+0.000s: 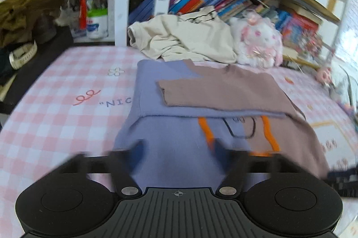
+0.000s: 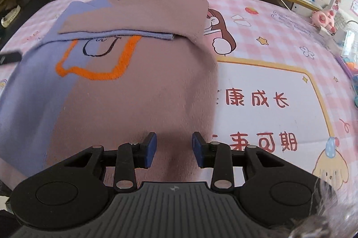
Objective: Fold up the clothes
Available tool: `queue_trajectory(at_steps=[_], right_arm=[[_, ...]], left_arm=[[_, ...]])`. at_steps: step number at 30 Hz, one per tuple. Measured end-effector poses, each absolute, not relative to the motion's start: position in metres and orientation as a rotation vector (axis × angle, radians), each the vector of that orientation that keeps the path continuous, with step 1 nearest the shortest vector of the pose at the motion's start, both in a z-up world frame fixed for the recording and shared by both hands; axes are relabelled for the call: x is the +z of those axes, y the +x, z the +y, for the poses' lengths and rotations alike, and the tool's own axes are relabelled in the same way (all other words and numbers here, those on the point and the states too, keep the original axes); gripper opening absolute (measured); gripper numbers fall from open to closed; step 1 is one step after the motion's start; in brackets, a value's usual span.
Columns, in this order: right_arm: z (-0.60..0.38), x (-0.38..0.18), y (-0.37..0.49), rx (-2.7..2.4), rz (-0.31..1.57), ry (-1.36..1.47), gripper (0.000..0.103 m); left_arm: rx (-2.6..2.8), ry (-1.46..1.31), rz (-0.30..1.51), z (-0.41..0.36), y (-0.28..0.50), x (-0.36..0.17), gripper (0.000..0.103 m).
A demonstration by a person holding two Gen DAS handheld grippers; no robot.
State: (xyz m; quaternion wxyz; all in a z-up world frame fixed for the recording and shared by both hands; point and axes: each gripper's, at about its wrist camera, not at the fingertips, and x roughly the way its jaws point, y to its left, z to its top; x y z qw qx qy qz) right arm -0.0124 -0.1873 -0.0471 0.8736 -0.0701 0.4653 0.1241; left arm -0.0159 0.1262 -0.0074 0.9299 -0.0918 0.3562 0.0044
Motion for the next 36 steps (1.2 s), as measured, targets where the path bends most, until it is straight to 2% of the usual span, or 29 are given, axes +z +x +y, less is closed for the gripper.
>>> queue_trajectory(at_steps=[4,7,15,16,18,19,20,21,26,30,33,36], right_arm=[[-0.188,-0.042,-0.021,0.236,0.941,-0.162,0.03],[-0.193,-0.042,-0.024,0.223,0.949,-0.149,0.03],[-0.2,-0.039,-0.029,0.19,0.939,-0.133,0.028],[-0.2,-0.039,-0.029,0.189,0.941,-0.132,0.028],[-0.202,-0.041,-0.03,0.188,0.95,-0.127,0.028],[-0.203,-0.042,-0.03,0.185,0.954,-0.124,0.028],[-0.204,-0.042,-0.03,0.18,0.956,-0.12,0.028],[-0.205,-0.043,-0.03,0.176,0.958,-0.116,0.028],[-0.207,-0.044,-0.03,0.176,0.964,-0.119,0.028],[-0.208,-0.043,-0.029,0.175,0.968,-0.115,0.028],[-0.207,-0.043,-0.029,0.184,0.972,-0.121,0.028],[-0.206,-0.042,-0.034,0.193,0.972,-0.127,0.028]], left_arm=[[0.019,-0.276,0.721,0.138,0.021,-0.012,0.04],[-0.005,-0.31,0.747,0.142,0.058,-0.016,0.044],[0.123,-0.32,0.796,0.144,0.119,-0.043,0.041],[0.125,-0.322,0.798,0.146,0.122,-0.046,0.039],[0.124,-0.334,0.803,0.148,0.126,-0.047,0.028],[0.122,-0.342,0.805,0.149,0.127,-0.047,0.012],[0.117,-0.339,0.798,0.149,0.126,-0.046,0.002],[0.107,-0.307,0.768,0.146,0.122,-0.041,0.001],[0.054,-0.099,0.586,0.128,0.093,-0.01,0.001],[0.054,-0.024,0.704,0.129,0.105,-0.034,0.003],[0.064,0.01,0.751,0.131,0.11,-0.048,0.013],[0.077,0.024,0.739,0.134,0.1,-0.043,0.033]])
